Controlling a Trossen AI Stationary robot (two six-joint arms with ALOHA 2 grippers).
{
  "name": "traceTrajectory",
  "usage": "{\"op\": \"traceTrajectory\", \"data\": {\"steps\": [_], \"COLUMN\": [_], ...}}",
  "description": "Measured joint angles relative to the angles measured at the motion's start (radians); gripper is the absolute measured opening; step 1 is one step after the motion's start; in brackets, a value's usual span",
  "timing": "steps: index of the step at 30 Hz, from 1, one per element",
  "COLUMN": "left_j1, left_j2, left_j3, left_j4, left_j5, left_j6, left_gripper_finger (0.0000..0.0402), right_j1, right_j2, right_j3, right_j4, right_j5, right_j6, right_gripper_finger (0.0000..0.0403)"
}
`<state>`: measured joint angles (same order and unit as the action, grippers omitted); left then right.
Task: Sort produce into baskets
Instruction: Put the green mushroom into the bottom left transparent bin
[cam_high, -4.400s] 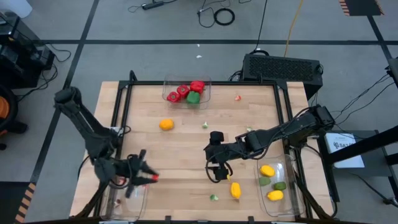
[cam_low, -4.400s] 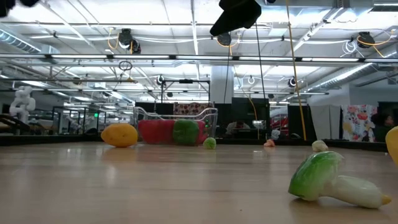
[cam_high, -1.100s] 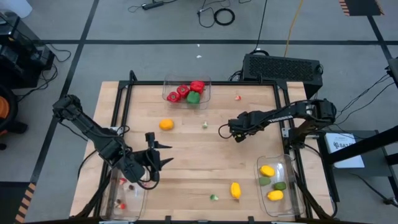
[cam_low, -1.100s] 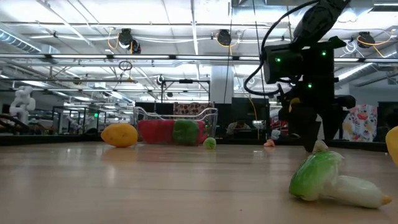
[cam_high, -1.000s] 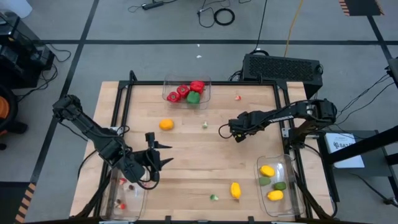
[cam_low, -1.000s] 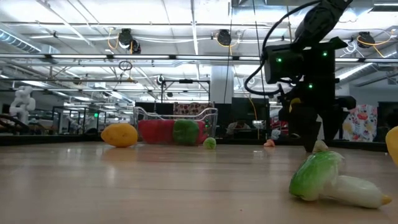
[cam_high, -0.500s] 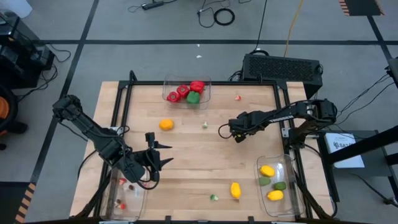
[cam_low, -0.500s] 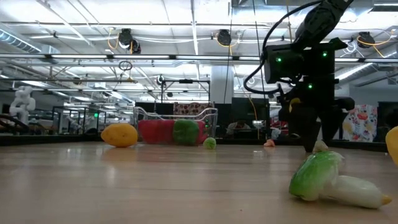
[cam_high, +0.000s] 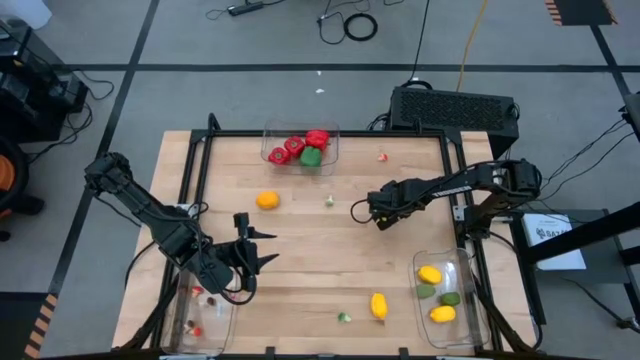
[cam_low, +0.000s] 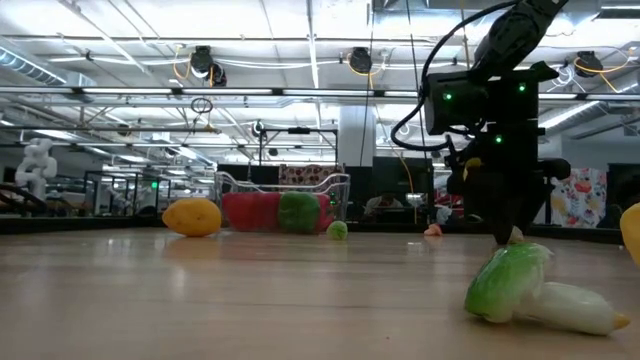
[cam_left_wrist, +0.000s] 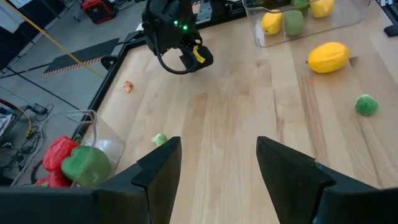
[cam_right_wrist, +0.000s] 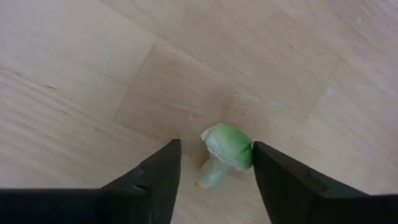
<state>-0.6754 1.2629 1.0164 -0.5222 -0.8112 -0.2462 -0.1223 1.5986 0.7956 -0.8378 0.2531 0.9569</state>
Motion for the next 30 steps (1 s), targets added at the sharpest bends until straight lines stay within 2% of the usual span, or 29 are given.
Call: {"op": "traceTrajectory", "data": {"steps": [7, 13, 23, 30], "left_j1": [0.000, 0.000, 0.000, 0.000], "left_j2": [0.000, 0.000, 0.000, 0.000], "left_j3": [0.000, 0.000, 0.000, 0.000], "left_j4": [0.000, 0.000, 0.000, -0.001], "left_j5": [0.000, 0.000, 0.000, 0.000], "left_j6": [0.000, 0.000, 0.000, 0.000], "left_gripper_finger": [0.0216, 0.0216, 0.0216, 0.0216], "right_j1": [0.000, 0.000, 0.003, 0.047], "right_j2": [0.001, 0.001, 0.001, -0.004], "right_j3": [-0.001, -0.001, -0.001, 0.034], "right_j4": [-0.009, -0.005, -0.001, 0.042], "right_j5": [0.002, 0.002, 0.003, 0.007], "right_j6": [-0.012, -0.027, -0.035, -0.037], "right_gripper_finger": [0.0147, 0.0125, 0.0118, 0.0118]}}
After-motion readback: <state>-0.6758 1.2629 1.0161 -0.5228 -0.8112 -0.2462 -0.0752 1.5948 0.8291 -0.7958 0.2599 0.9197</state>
